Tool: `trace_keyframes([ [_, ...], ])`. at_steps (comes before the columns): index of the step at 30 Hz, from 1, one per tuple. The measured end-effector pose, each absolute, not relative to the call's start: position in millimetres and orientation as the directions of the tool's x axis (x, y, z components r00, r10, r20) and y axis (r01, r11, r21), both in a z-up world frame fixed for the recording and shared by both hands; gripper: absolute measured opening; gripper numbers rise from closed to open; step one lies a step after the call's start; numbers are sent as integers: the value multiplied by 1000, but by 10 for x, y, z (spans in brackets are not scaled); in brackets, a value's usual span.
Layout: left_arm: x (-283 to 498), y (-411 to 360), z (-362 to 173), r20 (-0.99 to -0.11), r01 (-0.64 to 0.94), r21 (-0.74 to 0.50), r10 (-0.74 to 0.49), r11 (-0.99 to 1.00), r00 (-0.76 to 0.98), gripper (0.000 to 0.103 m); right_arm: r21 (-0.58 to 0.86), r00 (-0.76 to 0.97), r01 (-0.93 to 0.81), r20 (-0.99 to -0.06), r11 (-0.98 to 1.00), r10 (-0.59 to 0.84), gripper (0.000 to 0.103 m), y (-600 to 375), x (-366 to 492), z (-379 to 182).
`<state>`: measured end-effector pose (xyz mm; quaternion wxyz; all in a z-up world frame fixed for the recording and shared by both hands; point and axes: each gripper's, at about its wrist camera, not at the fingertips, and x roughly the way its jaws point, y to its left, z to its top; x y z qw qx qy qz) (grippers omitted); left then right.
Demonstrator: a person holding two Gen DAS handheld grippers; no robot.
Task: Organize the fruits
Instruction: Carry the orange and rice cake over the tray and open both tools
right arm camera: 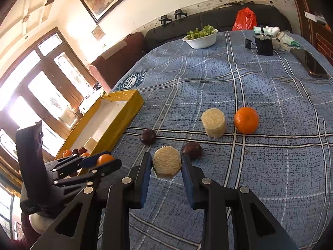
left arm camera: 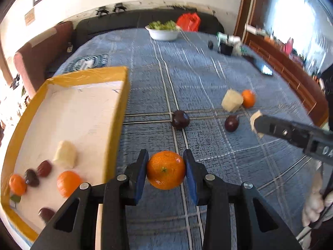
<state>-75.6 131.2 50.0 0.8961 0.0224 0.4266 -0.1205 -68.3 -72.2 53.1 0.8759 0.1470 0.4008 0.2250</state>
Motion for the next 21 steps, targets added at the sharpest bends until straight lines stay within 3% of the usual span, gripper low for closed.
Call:
trace_keyframes([
  [9,-982,2207,850,-715,56,-105,-115,993,690,34,403,566,-375,-614,835,550,32,-260,-818,857],
  [16,-690,2835,877,-739,-72,-103,-28,992,673,34,413,477,-481,-617,773,626,32,441,-648,990],
  [21,-412,3028,708,-778,-108,-97,-8,989,628,34,391,387,-544,-669,743,635,32,1046,-514,822],
])
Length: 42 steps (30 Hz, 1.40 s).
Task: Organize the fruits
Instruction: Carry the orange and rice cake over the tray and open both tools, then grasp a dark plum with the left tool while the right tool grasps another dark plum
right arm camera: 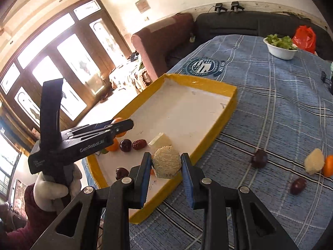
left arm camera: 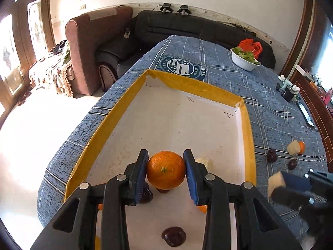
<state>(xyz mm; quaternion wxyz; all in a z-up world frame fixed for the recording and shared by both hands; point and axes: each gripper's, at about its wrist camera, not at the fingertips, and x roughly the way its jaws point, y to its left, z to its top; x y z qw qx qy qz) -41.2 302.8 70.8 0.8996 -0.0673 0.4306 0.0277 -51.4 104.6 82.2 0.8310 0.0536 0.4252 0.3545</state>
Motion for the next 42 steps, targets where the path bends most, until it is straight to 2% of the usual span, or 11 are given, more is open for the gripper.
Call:
trace_keyframes([
  [11,-27,3160,430,-840,-130,-129,-38,983,542,34,273,233,-707,-781,652,580,33,1935,-802,388],
  [14,-65,3204,472,-827,-132,-160,-60,978,559,34,258,226,-714,-795,651,563,33,2015,-823,303],
  [20,-263,3327,601,-779,-142,-274,-133,951,613,56,252,247,-711,-785,656,569,43,1973,-867,352],
  [22,-395,3362,691,-752,-148,-325,-160,934,639,69,255,260,-706,-774,661,577,49,1929,-899,404],
  [24,-494,3378,754,-733,-151,-371,-188,916,654,76,263,277,-695,-761,669,587,52,1851,-900,453],
  [26,-650,3376,826,-701,-148,-432,-228,889,676,81,272,300,-678,-745,682,595,54,1719,-917,518],
  [30,-1049,3252,911,-599,-146,-553,-270,821,753,94,301,362,-607,-719,735,593,63,1337,-909,576],
  [35,-1156,2788,1010,-621,-114,-502,-266,857,737,94,342,436,-461,-717,819,544,63,704,-775,547],
  [37,-1207,2644,1047,-646,-131,-469,-238,873,725,94,333,474,-401,-722,854,504,63,429,-831,570],
  [40,-1270,2438,1039,-655,-110,-470,-263,876,708,94,300,528,-319,-732,899,431,64,12,-883,550],
  [42,-1293,2348,1029,-663,-102,-448,-253,888,704,94,272,554,-243,-749,931,363,74,-295,-916,527],
])
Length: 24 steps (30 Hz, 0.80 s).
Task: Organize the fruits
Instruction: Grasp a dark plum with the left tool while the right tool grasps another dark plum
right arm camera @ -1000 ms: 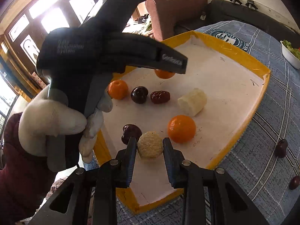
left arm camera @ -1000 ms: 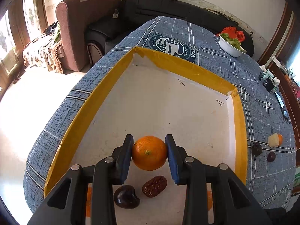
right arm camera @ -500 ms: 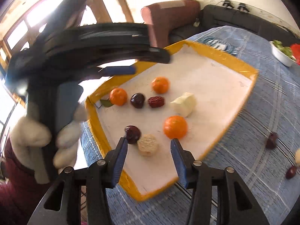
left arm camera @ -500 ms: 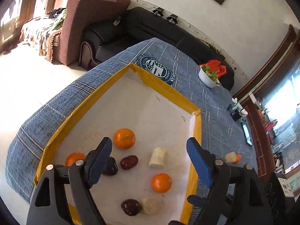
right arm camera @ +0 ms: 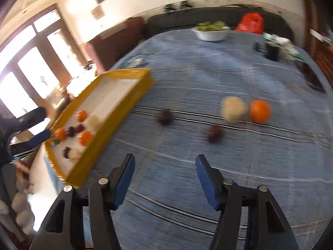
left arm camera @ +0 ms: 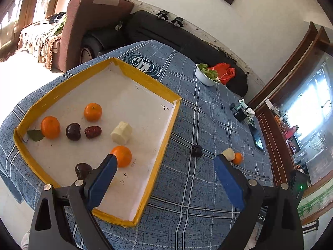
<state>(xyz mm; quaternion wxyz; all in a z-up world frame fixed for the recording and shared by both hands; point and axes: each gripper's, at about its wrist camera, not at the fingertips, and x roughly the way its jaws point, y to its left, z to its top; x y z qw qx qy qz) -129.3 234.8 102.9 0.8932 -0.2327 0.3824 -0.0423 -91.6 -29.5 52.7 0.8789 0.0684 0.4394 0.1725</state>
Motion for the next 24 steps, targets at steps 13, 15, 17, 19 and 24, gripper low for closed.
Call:
trace_keyframes([
  [13,-1055,1952,751,-708,-27,-386,-277,922,649,94,284,610,9,-761,959,220,79,-1401,-740,289],
  [15,-976,1927,733,-726,-28,-367,-268,930,633,94,292,597,-7,-766,956,238,79,-1341,-636,229],
  [17,-944,1971,771,-717,-41,-373,-260,927,647,94,300,570,-40,-777,953,268,79,-1171,-520,210],
  [19,-975,2023,826,-692,-49,-369,-240,928,681,94,287,582,-80,-764,955,279,79,-1011,-443,275],
  [24,-943,1951,659,-710,-4,-399,-306,917,634,94,294,595,-111,-745,949,300,79,-863,-328,269],
])
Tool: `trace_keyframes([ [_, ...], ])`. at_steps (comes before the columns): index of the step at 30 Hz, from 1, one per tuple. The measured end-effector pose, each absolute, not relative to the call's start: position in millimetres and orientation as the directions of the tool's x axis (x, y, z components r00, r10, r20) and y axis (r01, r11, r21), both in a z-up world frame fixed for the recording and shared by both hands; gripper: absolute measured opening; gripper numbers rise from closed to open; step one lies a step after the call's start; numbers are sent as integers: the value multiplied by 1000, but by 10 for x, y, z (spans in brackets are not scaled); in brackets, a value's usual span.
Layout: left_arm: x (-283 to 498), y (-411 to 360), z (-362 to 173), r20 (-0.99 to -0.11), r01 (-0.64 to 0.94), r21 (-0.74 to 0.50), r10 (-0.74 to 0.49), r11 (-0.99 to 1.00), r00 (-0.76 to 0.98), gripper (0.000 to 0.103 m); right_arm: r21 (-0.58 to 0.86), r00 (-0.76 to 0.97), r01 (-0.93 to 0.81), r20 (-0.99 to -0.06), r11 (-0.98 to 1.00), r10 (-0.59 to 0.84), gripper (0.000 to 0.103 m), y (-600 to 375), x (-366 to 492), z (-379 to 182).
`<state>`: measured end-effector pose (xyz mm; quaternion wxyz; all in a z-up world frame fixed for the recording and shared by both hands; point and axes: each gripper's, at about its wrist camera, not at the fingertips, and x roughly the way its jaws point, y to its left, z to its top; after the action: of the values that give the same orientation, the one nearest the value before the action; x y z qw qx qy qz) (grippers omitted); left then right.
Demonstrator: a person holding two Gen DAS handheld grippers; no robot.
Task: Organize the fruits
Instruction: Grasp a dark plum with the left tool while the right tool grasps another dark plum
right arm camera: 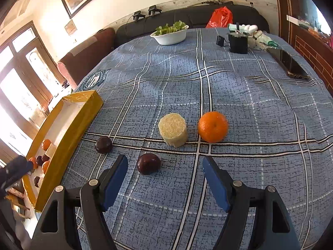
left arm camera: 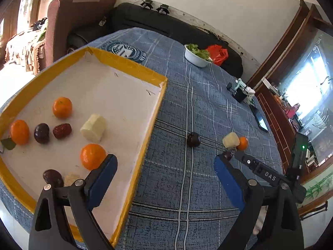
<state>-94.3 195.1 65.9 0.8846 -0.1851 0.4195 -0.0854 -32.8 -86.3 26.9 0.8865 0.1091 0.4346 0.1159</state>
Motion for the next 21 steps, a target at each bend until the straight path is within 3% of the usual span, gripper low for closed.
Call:
trace_keyframes([
  [11,-566,1794,700,-752,31,-299,-255,954,607,93,273,551,-180,-768,945,327,72,-654,-149,84],
  [16,-392,1675,701,-765,58,-279,-259,958,590,82,202,570,-214,-769,956,290,54,-463,-121,65],
  [18,-330,1583,676,-770,75,-258,-252,963,586,81,171,577,-221,-771,960,270,37,-431,-128,60],
  [21,-220,1423,613,-782,100,-228,-243,969,574,79,179,582,-238,-760,955,287,31,-431,-155,61],
])
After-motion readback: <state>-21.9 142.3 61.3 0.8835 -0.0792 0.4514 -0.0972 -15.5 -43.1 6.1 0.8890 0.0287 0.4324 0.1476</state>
